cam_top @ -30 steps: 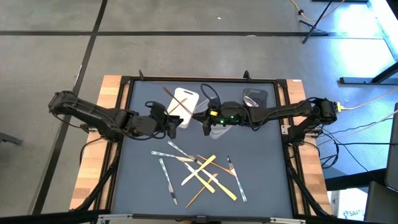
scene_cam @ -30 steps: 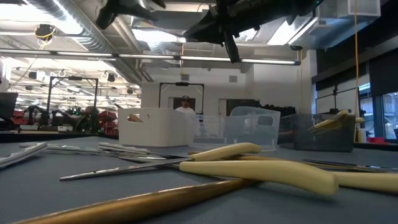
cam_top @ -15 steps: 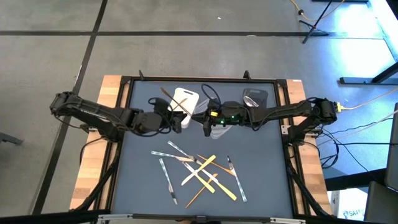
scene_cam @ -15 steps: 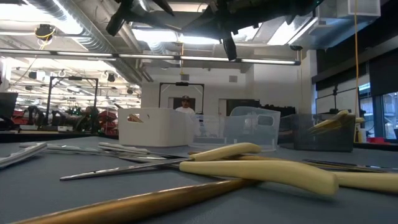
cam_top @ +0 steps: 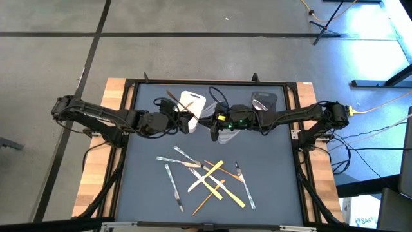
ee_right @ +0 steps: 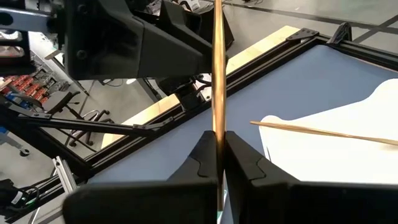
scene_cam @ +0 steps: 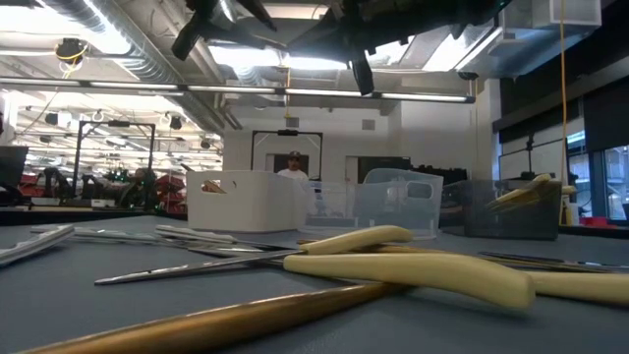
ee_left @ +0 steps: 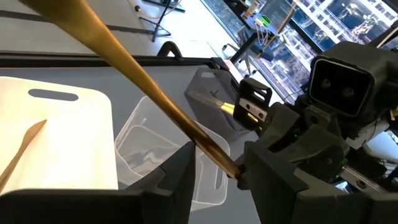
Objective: Sort silverware by color (type)
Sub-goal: Put the gold knife into the white bin
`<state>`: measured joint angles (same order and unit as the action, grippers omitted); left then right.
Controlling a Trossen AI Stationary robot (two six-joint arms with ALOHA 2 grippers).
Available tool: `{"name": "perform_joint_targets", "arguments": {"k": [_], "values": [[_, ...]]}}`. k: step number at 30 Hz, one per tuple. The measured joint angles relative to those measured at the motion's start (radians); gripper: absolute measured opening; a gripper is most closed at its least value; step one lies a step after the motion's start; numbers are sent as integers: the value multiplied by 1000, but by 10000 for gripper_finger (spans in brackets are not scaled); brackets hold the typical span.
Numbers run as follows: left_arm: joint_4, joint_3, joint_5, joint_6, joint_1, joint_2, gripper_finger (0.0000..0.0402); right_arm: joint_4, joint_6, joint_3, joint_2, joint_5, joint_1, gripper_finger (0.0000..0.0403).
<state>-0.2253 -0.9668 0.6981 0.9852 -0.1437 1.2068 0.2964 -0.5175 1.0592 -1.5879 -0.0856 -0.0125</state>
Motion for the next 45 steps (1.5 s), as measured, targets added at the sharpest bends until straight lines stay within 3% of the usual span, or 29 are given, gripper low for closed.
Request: {"name": "perform_joint_targets", "arguments": {"k": [8,24,45], "values": [[0,0,-8,-3,8,0,112,1,0,0,0,0,0,0],[-2,0,-11,-75,8,0,2,0,-1,0,0,-1,0,0],[0,0,-38,-81,8,0,0,-1,-1,0,0,36,-1,1]]}}
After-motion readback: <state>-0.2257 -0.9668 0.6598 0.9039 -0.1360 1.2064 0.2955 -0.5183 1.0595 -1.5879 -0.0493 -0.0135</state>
